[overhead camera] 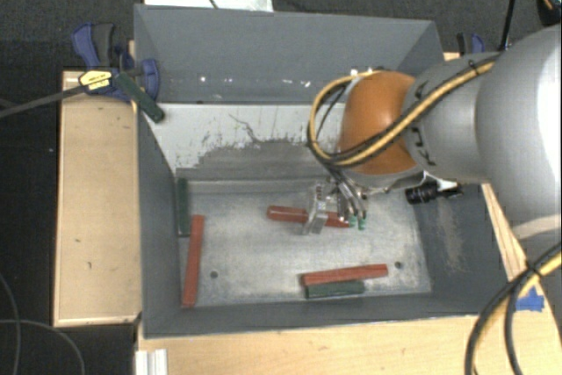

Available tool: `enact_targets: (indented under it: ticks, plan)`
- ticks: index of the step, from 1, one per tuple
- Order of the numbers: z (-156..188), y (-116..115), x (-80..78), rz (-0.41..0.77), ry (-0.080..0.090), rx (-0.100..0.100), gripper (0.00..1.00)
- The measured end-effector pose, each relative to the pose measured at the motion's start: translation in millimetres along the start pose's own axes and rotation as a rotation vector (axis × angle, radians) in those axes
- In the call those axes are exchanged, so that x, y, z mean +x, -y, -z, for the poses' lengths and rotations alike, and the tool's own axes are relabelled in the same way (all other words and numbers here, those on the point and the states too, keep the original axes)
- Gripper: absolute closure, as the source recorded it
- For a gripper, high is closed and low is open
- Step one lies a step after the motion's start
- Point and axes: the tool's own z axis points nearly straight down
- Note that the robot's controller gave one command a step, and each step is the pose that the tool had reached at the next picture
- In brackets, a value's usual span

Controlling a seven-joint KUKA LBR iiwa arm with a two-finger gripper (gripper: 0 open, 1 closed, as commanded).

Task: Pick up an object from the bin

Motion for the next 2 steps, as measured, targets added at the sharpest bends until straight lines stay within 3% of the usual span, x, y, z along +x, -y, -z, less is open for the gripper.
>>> enact_targets:
  ticks: [1,2]
  plan:
    - [117,43,29.3,0.084,0.007,0.0,1.0]
    - [168,44,13.9,0.083,0.007,-0.001,1.0]
